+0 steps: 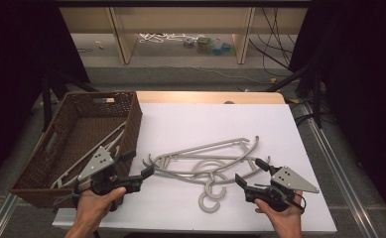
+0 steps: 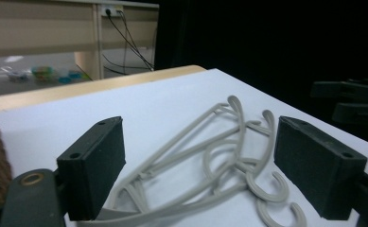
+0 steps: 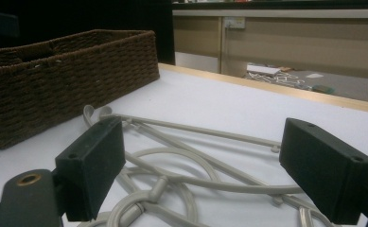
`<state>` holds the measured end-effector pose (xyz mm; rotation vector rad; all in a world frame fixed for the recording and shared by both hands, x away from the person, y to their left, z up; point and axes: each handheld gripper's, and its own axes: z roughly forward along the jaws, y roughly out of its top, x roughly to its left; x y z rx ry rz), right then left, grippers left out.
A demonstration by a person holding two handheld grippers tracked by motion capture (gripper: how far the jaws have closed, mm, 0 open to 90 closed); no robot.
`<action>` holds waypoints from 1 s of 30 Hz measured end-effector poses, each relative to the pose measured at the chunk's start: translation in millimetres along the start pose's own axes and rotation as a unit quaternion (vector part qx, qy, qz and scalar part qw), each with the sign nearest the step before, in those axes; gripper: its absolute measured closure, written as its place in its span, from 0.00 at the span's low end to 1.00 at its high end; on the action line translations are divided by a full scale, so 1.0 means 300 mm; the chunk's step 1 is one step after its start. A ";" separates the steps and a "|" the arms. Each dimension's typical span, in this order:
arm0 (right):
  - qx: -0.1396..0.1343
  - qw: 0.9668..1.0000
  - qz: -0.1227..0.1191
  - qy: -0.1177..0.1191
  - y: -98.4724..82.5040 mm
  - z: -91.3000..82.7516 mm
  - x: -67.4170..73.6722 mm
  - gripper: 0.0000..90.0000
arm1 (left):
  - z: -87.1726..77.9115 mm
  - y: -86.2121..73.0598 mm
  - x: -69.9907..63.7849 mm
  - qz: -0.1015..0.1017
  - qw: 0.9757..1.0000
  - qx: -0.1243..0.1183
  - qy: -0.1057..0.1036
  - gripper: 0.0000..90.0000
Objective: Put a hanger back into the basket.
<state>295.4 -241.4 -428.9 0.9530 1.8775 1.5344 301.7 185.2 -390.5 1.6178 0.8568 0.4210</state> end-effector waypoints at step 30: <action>-0.005 1.000 -0.004 0.003 0.002 0.006 0.013 0.18 | 0.303 -0.097 -0.105 0.101 0.987 0.115 -0.054 0.20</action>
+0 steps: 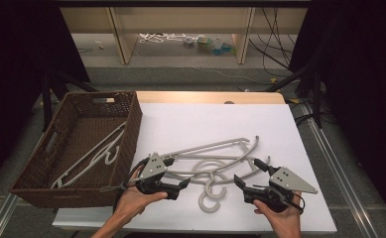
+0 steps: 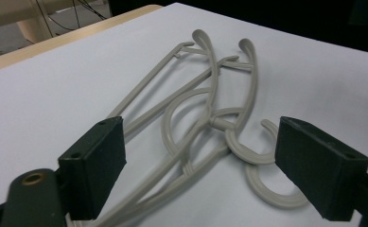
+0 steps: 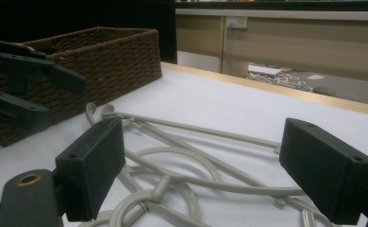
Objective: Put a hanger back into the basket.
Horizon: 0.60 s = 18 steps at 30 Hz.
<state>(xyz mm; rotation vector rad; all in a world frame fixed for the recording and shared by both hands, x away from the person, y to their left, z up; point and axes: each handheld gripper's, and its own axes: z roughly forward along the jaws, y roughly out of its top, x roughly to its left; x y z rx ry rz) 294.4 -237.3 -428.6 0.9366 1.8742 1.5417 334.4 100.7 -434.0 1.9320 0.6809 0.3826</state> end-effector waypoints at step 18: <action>0.022 1.000 0.014 0.002 -0.001 -0.005 0.005 0.18 | 0.133 0.002 0.040 0.087 0.988 0.124 -0.029 0.24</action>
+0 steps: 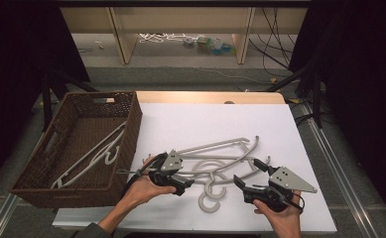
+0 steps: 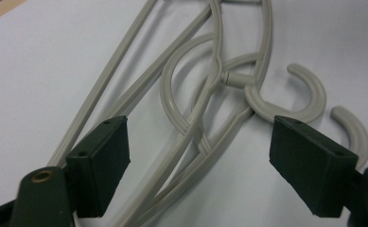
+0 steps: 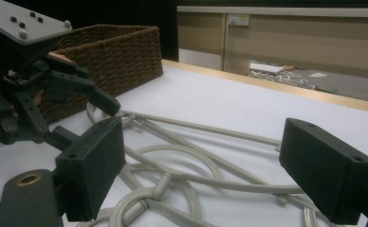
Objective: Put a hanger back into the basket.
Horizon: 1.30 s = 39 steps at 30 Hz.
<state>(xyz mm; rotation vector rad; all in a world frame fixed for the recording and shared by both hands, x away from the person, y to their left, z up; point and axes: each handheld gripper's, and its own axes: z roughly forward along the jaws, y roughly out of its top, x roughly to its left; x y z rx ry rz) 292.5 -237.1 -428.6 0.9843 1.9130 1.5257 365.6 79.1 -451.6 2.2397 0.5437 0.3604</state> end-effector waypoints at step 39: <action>0.004 1.000 0.001 0.010 0.003 0.002 0.001 0.18 | 0.148 0.050 0.093 0.030 0.988 0.146 -0.048 0.76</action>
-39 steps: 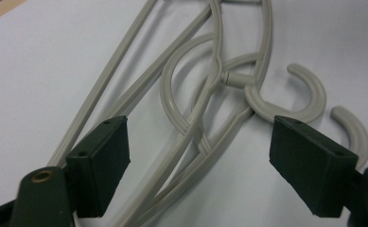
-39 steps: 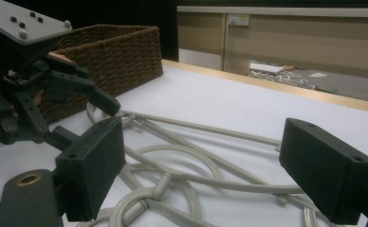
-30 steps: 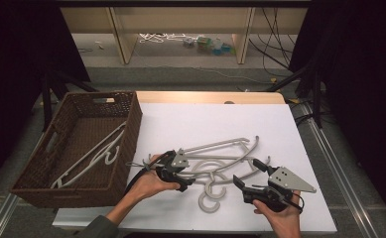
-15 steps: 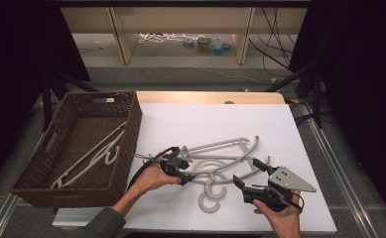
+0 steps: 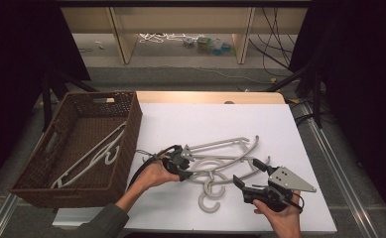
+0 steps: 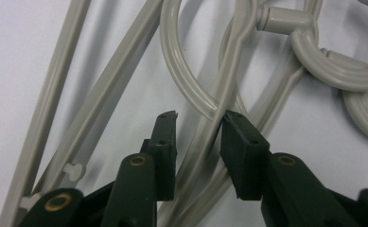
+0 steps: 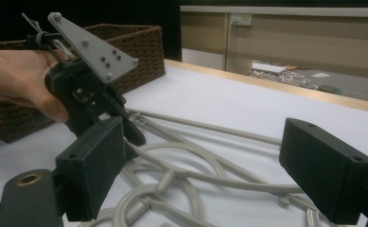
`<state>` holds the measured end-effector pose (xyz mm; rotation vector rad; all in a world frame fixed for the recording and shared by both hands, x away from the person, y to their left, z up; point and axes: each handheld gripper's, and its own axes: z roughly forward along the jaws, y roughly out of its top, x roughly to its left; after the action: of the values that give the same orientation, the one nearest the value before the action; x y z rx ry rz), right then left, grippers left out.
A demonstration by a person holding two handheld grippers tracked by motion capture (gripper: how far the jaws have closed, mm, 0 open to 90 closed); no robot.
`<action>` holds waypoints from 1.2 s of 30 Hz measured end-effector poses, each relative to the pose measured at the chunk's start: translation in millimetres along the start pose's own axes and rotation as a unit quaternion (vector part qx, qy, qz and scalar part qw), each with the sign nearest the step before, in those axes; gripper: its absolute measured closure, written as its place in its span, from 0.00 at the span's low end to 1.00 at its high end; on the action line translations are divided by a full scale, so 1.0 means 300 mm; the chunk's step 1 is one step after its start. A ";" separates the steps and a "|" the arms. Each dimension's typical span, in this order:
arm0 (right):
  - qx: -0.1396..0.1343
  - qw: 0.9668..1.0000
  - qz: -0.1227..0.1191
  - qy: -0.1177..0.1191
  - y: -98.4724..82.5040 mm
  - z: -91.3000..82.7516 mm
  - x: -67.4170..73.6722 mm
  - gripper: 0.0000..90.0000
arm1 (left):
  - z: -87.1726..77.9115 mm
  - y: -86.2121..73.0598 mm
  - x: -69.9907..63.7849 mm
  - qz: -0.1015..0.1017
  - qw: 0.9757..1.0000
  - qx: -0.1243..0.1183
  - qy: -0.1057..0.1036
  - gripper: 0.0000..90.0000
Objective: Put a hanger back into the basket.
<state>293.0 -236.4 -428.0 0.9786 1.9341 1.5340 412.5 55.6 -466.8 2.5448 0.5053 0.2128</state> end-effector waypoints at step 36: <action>-0.003 1.000 0.000 0.003 0.000 0.002 -0.003 0.18 | -0.046 0.026 0.002 0.023 0.999 -0.041 0.014 0.91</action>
<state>293.9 -236.7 -428.2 0.9719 1.9327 1.5428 412.0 56.1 -451.0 2.4781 0.4387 0.2800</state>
